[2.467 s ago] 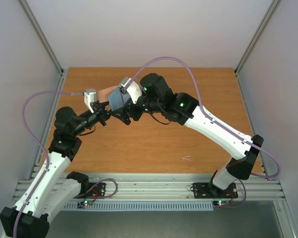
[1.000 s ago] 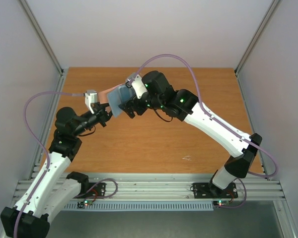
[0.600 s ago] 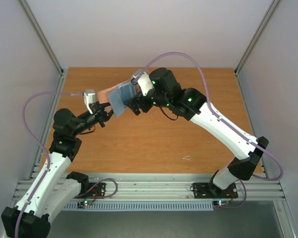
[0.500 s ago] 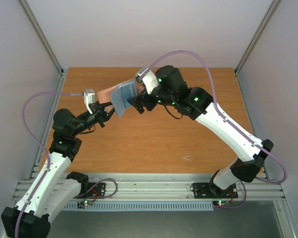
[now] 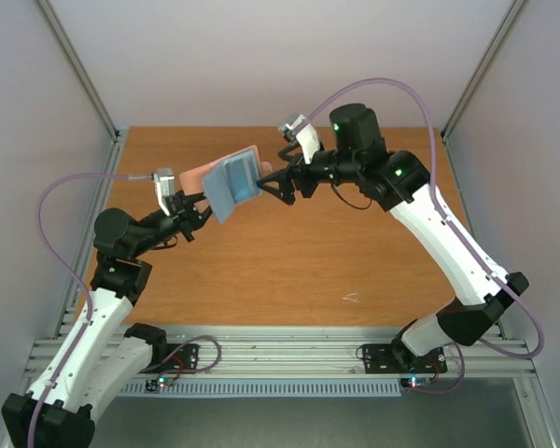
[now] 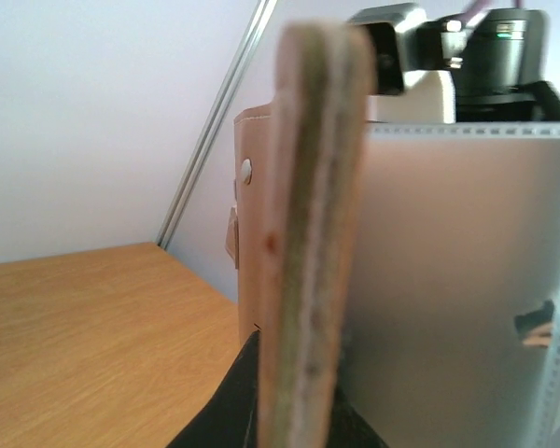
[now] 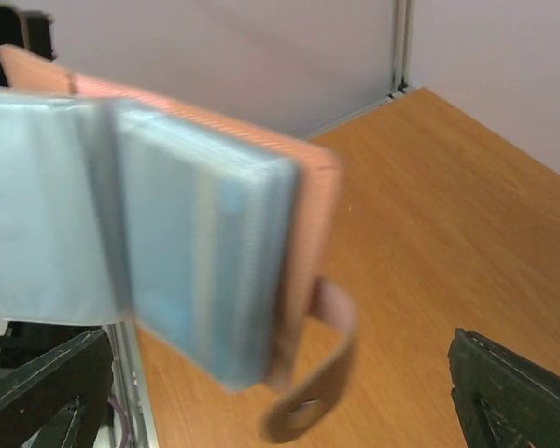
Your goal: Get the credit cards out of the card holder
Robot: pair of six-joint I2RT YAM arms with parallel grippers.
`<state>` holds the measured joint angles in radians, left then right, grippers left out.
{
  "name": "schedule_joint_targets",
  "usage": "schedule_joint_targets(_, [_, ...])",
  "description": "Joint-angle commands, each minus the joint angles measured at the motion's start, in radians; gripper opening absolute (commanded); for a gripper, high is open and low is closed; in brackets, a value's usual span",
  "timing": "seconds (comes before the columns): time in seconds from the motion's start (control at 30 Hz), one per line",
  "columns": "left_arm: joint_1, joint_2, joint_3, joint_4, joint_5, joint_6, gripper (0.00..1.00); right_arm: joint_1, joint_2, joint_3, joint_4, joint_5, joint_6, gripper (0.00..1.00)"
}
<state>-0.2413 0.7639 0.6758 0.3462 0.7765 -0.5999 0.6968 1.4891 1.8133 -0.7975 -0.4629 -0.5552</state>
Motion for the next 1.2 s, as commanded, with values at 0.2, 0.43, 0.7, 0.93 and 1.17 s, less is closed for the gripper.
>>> schedule_joint_targets(0.2, [0.006, -0.037, 0.044, 0.126, 0.069, -0.003, 0.00, -0.065, 0.119, 0.131, -0.017, -0.393, 0.017, 0.99])
schedule_joint_targets(0.43, [0.006, -0.040, 0.040, 0.125, 0.071, -0.005, 0.00, -0.065, 0.194, 0.192, -0.008, -0.589, 0.055, 0.25])
schedule_joint_targets(0.7, [0.025, -0.060, 0.027, 0.097, 0.053, -0.013, 0.50, -0.094, 0.133, 0.153, -0.029, -0.434, 0.057, 0.01])
schedule_joint_targets(0.93, [0.034, -0.057, 0.017, 0.077, 0.029, -0.017, 0.63, -0.105, 0.126, 0.162, -0.049, -0.406, 0.071, 0.01])
schedule_joint_targets(1.17, [0.029, -0.043, 0.022, 0.026, -0.017, -0.006, 0.80, -0.103, 0.140, 0.165, -0.007, -0.404, 0.120, 0.01])
